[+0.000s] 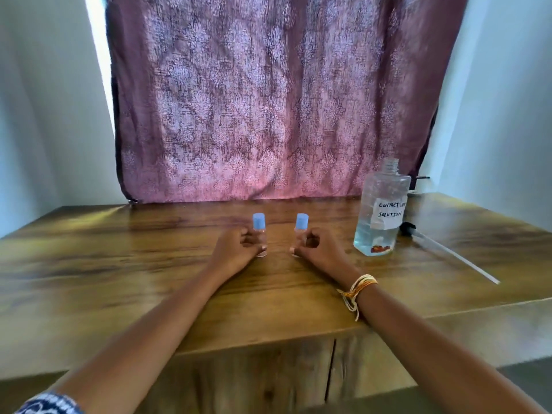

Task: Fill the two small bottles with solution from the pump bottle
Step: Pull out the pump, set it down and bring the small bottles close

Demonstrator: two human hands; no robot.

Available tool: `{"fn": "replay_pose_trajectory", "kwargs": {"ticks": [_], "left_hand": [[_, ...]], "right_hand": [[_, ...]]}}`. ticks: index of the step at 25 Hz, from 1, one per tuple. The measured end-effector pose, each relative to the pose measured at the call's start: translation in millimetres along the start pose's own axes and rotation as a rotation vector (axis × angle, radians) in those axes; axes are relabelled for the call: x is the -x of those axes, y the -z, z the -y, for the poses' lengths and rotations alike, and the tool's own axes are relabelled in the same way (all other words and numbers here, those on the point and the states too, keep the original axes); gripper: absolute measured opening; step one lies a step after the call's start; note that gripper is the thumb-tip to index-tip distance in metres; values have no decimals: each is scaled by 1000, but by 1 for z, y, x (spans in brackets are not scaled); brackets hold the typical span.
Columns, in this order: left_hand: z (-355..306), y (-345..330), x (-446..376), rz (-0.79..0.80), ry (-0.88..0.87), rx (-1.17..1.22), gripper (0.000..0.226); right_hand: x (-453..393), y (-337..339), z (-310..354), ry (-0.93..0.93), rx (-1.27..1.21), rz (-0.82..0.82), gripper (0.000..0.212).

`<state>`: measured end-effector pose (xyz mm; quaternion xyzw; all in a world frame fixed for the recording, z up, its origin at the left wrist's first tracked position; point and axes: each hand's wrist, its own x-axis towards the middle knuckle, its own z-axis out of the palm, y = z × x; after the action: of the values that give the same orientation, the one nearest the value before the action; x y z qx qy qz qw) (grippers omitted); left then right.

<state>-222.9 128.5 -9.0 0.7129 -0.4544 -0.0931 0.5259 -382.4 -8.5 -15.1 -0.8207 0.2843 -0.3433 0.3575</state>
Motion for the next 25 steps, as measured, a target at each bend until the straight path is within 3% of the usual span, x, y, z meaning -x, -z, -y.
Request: {"fn": "replay_pose_trajectory", "kwargs": {"ticks": [6,18,21,25], "left_hand": [[-3,2,15,-5,-31,-76,11],[3,2,12,43,-23,-60,24],[4,1,12,62,13,-97,47],[-9,2,24,-203,-66,-124,61]], "right_hand": [[12,0,6,21,34,-4,22],[16,4,11,39,166,20,26],[16,3,12,20,190,17,31],[18,4,15,-19,205,39,39]]}}
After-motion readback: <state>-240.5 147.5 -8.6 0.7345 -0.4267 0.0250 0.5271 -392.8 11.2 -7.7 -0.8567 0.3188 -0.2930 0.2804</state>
